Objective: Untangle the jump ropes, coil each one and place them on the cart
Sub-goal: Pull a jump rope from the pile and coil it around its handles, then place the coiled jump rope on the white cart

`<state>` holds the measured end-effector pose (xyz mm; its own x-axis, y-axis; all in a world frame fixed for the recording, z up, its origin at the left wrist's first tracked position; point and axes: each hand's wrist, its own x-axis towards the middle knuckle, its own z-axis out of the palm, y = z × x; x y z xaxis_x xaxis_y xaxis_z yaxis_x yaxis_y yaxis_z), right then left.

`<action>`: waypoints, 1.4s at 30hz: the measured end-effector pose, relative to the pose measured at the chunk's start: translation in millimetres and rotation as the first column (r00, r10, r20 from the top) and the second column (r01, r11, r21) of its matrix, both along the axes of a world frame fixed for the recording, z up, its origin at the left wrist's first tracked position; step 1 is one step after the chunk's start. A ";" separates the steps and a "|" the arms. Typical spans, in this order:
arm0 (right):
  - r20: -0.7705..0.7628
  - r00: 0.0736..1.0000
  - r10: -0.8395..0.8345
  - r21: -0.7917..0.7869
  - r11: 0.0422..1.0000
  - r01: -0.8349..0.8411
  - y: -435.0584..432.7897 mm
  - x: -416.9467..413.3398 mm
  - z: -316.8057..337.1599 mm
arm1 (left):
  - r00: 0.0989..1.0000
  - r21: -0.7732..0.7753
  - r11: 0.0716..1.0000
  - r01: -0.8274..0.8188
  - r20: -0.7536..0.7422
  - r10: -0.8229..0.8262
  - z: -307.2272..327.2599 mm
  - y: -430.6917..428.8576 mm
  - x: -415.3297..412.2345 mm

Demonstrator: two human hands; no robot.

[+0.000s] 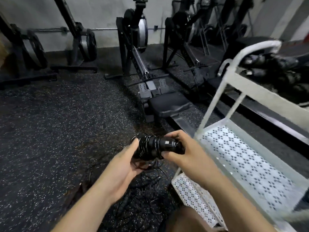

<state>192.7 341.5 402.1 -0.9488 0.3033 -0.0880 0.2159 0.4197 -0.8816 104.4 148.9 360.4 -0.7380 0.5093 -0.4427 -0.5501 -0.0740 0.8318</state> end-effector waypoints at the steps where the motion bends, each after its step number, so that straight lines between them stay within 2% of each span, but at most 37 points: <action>1: -0.019 0.998 -0.055 -0.008 0.998 0.055 8.7 16.2 4.3 | 1.000 -0.003 1.000 0.019 -0.003 -0.019 3.0 12.9 8.8; 6: -0.072 0.948 -0.310 -0.127 0.945 0.300 47.9 77.8 19.2 | 1.000 0.044 0.999 0.028 -0.007 -0.028 13.7 77.9 45.2; 9: -0.070 0.912 -0.404 -0.126 0.911 0.394 68.3 104.8 26.2 | 0.984 0.080 0.982 0.173 -0.064 -0.168 24.6 110.9 69.6; 12: -0.105 0.866 -0.489 -0.182 0.865 0.467 81.7 114.8 31.3 | 0.969 0.113 0.965 0.235 -0.099 -0.225 34.6 133.8 81.1; 14: -0.086 0.803 -0.590 -0.269 0.790 0.551 97.0 110.9 26.7 | 0.964 0.052 0.966 0.252 -0.105 -0.246 38.4 153.7 82.4; 17: -0.046 0.721 -0.691 -0.367 0.683 0.632 117.8 89.0 13.2 | 0.938 -0.173 0.944 0.281 -0.157 -0.308 37.7 183.2 78.8; 19: -0.054 0.675 -0.736 -0.442 0.623 0.645 128.2 71.5 6.6 | 0.929 -0.266 0.928 0.261 -0.191 -0.316 36.6 203.2 72.9; 24: -0.158 0.584 -0.796 -0.450 0.584 0.675 145.0 31.5 0.4 | 0.862 -0.461 0.851 0.251 -0.294 -0.414 34.1 241.2 51.8; 29: -0.156 0.556 -0.816 -0.322 0.575 0.752 160.9 0.5 -17.3 | 0.758 -0.541 0.815 0.205 -0.438 -0.482 19.6 249.5 40.4; 33: -0.077 0.484 -0.872 -0.367 0.476 0.800 175.9 -10.8 -36.4 | 0.671 -0.666 0.726 0.172 -0.460 -0.581 14.1 254.7 32.8; 35: -0.024 0.494 -0.869 -0.325 0.474 0.818 183.9 -14.6 -45.4 | 0.560 -0.763 0.641 0.087 -0.495 -0.664 9.7 257.6 31.3; 38: 0.094 0.493 -0.865 -0.283 0.452 0.846 191.0 -16.0 -56.0 | 0.340 -0.873 0.477 -0.100 -0.480 -0.809 -2.9 261.9 29.8; 40: 0.113 0.482 -0.869 -0.187 0.458 0.869 195.5 -16.0 -64.1 | 0.255 -0.877 0.451 -0.167 -0.480 -0.839 -10.7 261.0 29.3; 42: 0.101 0.492 -0.865 -0.028 0.492 0.870 198.7 -15.4 -67.0 | 0.202 -0.857 0.467 -0.217 -0.508 -0.837 -17.7 259.0 30.6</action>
